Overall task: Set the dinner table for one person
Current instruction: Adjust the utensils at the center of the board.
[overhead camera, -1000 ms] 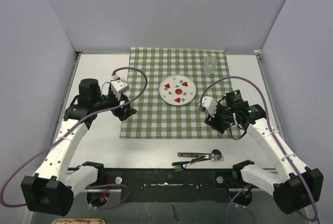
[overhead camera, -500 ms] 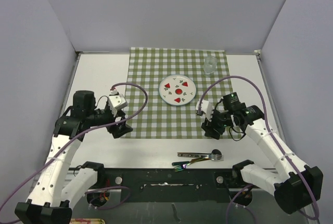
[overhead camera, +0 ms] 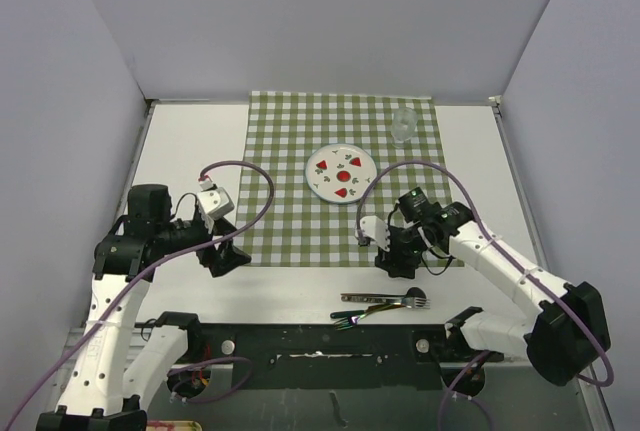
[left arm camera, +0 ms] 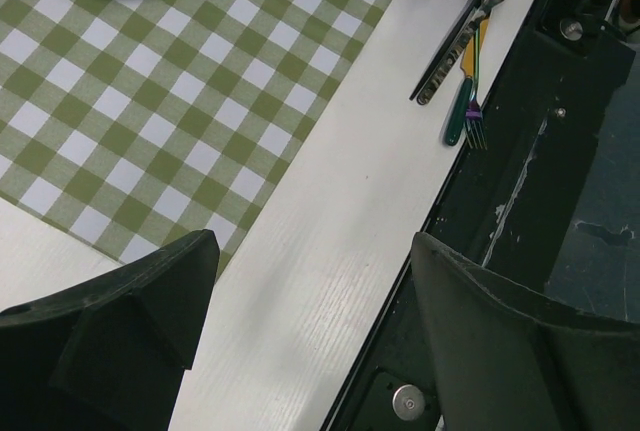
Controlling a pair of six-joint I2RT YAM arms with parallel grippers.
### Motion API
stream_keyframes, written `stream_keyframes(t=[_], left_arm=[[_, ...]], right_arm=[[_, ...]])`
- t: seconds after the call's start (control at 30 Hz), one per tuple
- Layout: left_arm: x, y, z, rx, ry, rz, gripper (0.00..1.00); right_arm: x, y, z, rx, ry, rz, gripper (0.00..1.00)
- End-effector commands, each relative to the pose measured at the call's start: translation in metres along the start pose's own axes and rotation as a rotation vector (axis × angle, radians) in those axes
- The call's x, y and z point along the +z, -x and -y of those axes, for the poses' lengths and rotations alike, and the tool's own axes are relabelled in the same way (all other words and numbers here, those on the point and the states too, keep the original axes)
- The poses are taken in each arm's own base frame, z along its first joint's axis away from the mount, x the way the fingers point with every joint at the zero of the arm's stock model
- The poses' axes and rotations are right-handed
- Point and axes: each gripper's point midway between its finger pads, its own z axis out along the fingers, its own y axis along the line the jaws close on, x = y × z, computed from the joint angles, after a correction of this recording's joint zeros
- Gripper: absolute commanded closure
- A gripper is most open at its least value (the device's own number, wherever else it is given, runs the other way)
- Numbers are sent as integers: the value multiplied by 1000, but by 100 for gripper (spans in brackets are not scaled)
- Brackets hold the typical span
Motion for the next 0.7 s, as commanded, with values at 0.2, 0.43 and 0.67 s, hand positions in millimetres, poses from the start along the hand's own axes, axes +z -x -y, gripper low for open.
stream_keyframes(t=[0.2, 0.43, 0.67], left_arm=[[-3, 14, 0, 13, -2, 56, 23], [-3, 13, -5, 17, 17, 51, 23], [-2, 12, -7, 6, 16, 41, 23]], right_arm=[[14, 3, -4, -142, 12, -107, 48], [23, 6, -13, -197, 12, -169, 49], [24, 13, -20, -212, -14, -179, 44]])
